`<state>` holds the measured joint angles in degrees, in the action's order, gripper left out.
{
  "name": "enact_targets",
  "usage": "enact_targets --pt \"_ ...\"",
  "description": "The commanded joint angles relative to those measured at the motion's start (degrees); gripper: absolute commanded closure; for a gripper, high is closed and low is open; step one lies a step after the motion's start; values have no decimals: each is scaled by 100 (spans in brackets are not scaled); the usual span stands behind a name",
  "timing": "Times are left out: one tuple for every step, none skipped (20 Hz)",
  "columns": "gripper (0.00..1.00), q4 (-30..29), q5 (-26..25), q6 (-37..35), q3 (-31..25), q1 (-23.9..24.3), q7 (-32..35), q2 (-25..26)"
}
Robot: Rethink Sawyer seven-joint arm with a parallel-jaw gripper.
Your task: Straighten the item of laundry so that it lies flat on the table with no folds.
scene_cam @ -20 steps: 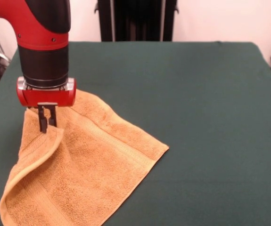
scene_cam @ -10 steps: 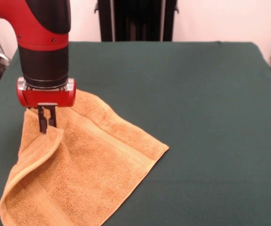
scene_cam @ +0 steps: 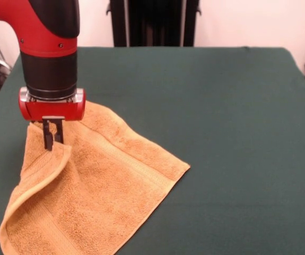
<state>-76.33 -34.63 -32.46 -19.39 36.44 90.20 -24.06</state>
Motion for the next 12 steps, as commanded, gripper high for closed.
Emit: enact_targets --pt "100 -376 42 -46 -202 -205 31 384" --pt "100 -380 76 -106 -199 -211 47 360" --pt "100 -376 110 -135 -188 -225 97 348" --pt "100 -385 130 -150 -189 -225 116 334" --pt "100 -392 140 -148 -192 -223 124 330" --pt "100 -386 143 -156 -194 -226 122 326" --pt "100 -381 147 -164 -196 -230 120 321" --pt "100 -373 144 -176 -193 -238 116 319" --pt "100 -365 141 -187 -190 -246 112 317" --pt "100 -363 144 -182 -191 -250 115 318" --pt "100 -394 141 -166 -188 -248 124 298" --pt "100 -411 142 -161 -183 -249 135 285"
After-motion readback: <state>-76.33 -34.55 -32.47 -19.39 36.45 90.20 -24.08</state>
